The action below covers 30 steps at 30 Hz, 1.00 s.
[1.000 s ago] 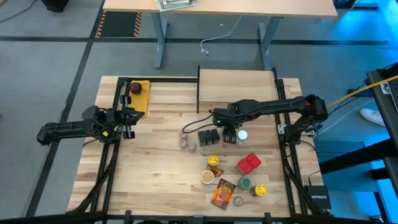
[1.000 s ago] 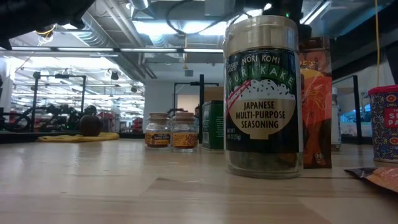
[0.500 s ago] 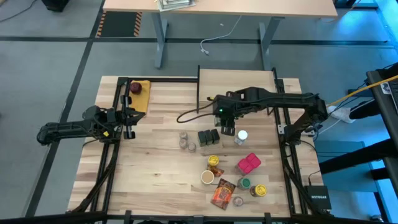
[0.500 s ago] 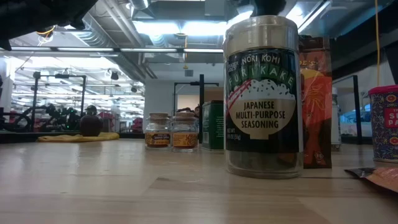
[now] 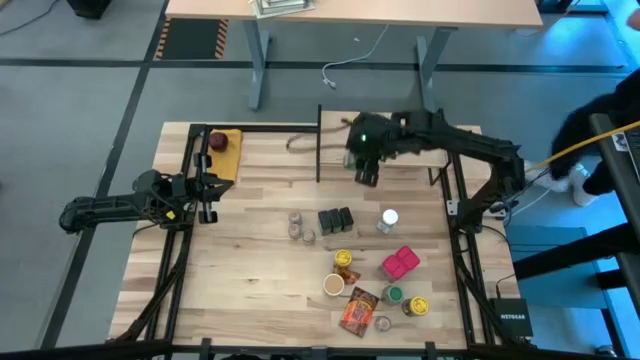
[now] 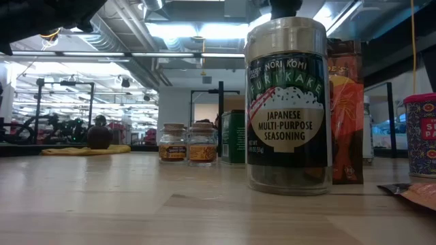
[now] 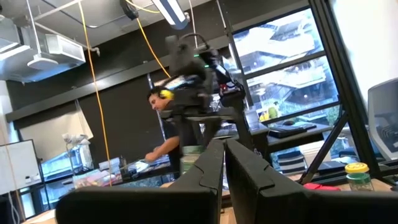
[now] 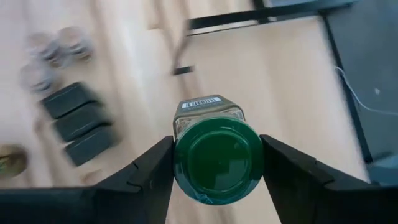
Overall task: Shelf spices
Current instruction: Put the top green seasoning bottle on the shelf
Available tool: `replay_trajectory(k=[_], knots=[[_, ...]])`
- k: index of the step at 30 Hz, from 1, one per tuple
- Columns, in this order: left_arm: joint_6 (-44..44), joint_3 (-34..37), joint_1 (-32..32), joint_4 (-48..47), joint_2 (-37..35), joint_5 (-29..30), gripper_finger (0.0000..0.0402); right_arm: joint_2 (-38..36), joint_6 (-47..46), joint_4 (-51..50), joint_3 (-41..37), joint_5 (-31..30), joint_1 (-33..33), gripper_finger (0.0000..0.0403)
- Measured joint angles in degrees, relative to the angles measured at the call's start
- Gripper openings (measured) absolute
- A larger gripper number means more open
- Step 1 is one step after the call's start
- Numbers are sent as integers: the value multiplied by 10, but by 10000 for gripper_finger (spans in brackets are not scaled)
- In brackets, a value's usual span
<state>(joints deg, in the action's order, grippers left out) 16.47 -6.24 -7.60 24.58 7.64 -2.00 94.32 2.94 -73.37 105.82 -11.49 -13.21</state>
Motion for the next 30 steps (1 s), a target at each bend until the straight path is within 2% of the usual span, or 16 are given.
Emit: replay_trajectory(k=[5,9,13,17,25,30], knots=[[-19,0,0,0,0,0,10,31,34,17,42,30,-60,219],[-37,0,0,-3,0,0,10,78,70,14,105,46,-91,220],[-52,0,0,-5,0,0,10,134,95,-23,180,49,-119,220],[-57,0,0,-5,0,0,10,159,98,-90,232,63,-147,220],[-43,0,0,-11,0,0,10,130,66,-167,237,61,-196,220],[-39,0,0,-11,0,0,10,98,51,-166,198,61,-226,221]])
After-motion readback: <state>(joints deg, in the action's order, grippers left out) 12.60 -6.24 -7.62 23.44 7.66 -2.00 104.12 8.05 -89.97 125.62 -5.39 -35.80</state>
